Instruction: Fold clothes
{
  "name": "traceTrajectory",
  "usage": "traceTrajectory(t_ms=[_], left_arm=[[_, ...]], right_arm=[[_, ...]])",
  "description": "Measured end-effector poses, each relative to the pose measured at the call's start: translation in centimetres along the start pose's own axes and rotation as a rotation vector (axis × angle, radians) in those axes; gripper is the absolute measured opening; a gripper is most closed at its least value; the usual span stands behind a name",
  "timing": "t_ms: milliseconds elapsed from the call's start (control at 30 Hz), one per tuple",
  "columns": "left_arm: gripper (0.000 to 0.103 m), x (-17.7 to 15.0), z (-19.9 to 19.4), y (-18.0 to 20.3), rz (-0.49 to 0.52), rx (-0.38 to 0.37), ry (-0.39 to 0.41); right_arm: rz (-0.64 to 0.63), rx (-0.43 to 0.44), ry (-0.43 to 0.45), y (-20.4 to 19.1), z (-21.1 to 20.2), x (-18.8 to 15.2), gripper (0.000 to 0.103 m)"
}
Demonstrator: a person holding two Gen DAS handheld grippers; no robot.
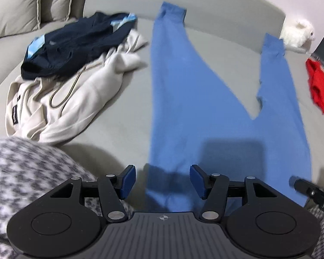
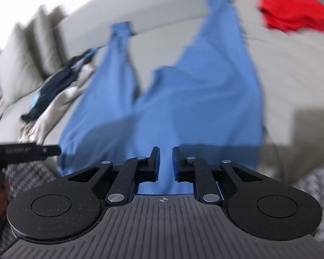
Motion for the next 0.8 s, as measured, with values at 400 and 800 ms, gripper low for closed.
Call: traceTrajectory(t_ms=[400,800], left_arm=[[0.03,-0.2,-3.2,0.0,0.012,-0.108,0.14],[0.067,-0.4,0.5,5.9,0.16,-0.073,0.035]], right_arm=[[0.11,-0.172,-0.029,2.1,-1.7,-0.8,0.022],[0.089,-0.121,-0.087,2.2,0.6,-1.5,0.034]])
Point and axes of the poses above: each gripper's, at about its wrist camera, not at the fingertips, and z roughly the way its jaws point, y to its right, x to its top, the point moved 4 cm from there along z, roughly the way its jaws point, and after that the axes turned 4 degrees about x, right-handed, at the moved point
